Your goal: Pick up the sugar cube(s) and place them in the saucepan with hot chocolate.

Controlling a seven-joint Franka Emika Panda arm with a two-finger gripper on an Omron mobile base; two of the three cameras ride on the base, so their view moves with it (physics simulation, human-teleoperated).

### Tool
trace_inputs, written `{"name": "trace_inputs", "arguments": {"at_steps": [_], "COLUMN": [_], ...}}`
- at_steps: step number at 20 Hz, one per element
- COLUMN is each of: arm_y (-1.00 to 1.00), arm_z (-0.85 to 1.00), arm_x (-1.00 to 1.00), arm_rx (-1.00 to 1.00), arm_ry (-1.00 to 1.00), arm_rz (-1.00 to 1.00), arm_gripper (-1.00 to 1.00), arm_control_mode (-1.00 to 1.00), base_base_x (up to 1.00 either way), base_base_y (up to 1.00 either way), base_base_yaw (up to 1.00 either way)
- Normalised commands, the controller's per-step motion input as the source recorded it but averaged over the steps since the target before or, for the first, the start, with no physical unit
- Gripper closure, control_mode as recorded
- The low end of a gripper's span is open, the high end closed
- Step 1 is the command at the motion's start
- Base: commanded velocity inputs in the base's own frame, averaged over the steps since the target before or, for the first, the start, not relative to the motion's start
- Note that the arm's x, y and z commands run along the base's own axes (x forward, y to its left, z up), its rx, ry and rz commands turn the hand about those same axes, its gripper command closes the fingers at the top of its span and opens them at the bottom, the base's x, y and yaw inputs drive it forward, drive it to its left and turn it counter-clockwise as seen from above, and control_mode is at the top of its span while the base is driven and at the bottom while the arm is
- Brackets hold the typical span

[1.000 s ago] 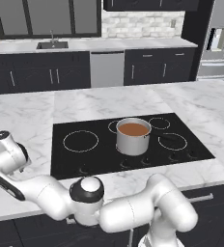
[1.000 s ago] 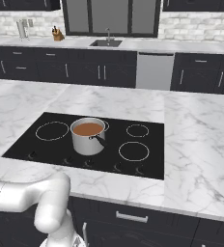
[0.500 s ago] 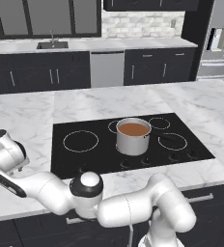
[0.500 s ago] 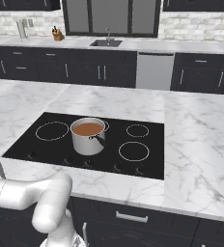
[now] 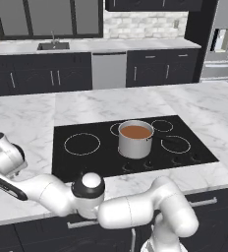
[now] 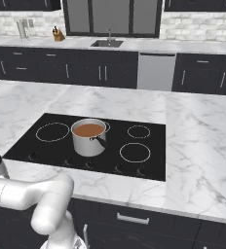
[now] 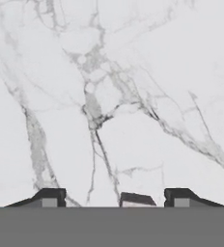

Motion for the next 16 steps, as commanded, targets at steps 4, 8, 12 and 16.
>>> {"name": "trace_inputs", "arguments": {"at_steps": [4,8,12,16], "arm_y": [0.06,0.02,0.00,0.00], "arm_z": [-0.25,-0.24,-0.18,-0.13], "arm_x": [0.00,0.00,0.00,0.00], "arm_rx": [0.00,0.00,0.00,0.00], "arm_ry": [0.00,0.00,0.01,0.03], "arm_rz": [0.00,0.00,0.00,0.00], "arm_gripper": [1.00,1.00,1.00,1.00], "arm_control_mode": [-1.00,-1.00,-1.00,-1.00], "base_base_x": [0.00,0.00,0.00,0.00], "base_base_y": [0.00,0.00,0.00,0.00], "base_base_yaw": [0.00,0.00,0.00,0.00]}}
